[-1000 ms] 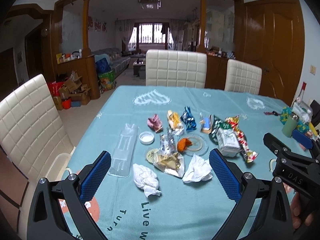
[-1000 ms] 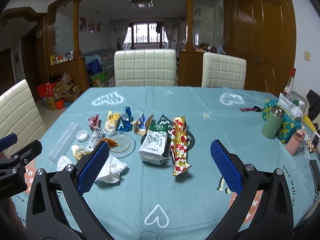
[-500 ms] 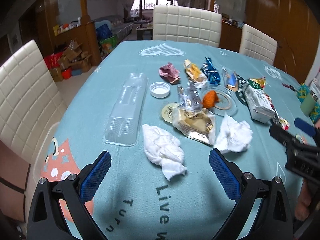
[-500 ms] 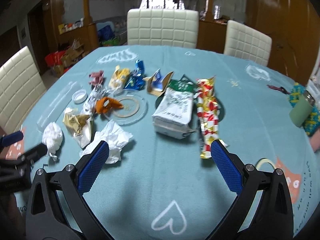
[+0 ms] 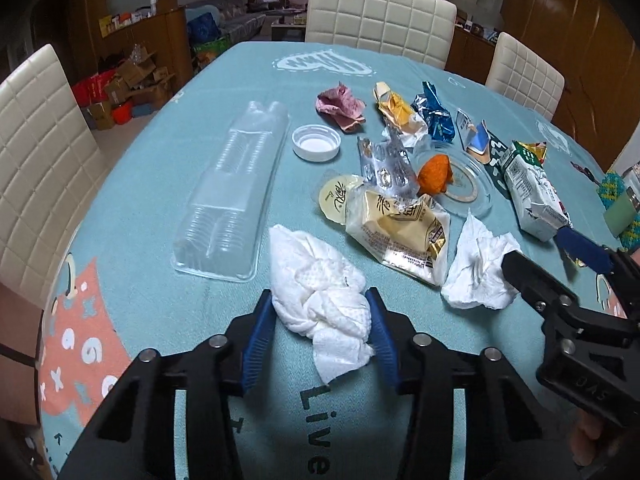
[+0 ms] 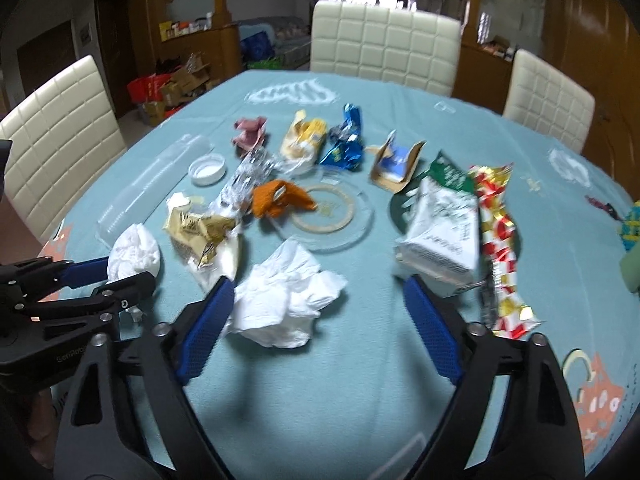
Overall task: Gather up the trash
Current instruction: 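Close the left tool on a crumpled white tissue while the right tool grasps another tissue, then carry the tissue in the left tool to the clear bin and release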
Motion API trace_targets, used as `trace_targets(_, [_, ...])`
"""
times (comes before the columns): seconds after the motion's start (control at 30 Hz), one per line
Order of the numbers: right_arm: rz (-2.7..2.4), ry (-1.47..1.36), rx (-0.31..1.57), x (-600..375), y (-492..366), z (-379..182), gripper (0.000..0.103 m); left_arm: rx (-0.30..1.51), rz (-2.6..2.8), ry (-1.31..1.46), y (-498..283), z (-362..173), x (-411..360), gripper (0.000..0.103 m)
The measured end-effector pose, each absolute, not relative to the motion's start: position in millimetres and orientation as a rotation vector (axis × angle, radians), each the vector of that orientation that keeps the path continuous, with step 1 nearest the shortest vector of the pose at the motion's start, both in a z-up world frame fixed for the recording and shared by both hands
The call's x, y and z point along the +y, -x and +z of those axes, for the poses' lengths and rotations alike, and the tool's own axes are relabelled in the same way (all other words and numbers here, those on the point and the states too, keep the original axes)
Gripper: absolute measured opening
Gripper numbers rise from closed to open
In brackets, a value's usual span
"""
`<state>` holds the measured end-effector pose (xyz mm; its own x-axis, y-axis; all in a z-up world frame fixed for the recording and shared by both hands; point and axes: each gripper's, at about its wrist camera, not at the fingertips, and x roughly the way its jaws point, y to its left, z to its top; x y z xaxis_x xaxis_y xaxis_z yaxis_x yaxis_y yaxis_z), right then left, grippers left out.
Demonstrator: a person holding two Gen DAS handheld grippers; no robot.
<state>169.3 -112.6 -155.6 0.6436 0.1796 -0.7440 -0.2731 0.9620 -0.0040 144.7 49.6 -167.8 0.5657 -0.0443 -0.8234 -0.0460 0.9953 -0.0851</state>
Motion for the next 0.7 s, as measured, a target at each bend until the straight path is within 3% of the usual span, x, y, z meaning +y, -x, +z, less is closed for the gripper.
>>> trace_targets(0.03, [0.27,0.116,0.856,-111.0,-171.4,-159.8,0.07,0.967,-0.011,0.103,-143.7,-167.4,49.1,0.034])
trace_targets(0.1, [0.303,0.094,0.908,-109.8,-175.7,-167.4,0.044,0.957,-0.021,0.095,-141.6,-165.2,46.3,0.032])
trace_targets(0.2, [0.35,0.036,0.936,-112.5,-176.1,-169.0,0.027,0.934,-0.045,0.102,-137.4,-160.6,45.0,0.028])
trace_targets(0.7, [0.33,0.111,0.713,-97.5,-124.2,-114.1,0.019,0.76,0.054,0.133,-88.0,-115.2,97.8,0.027])
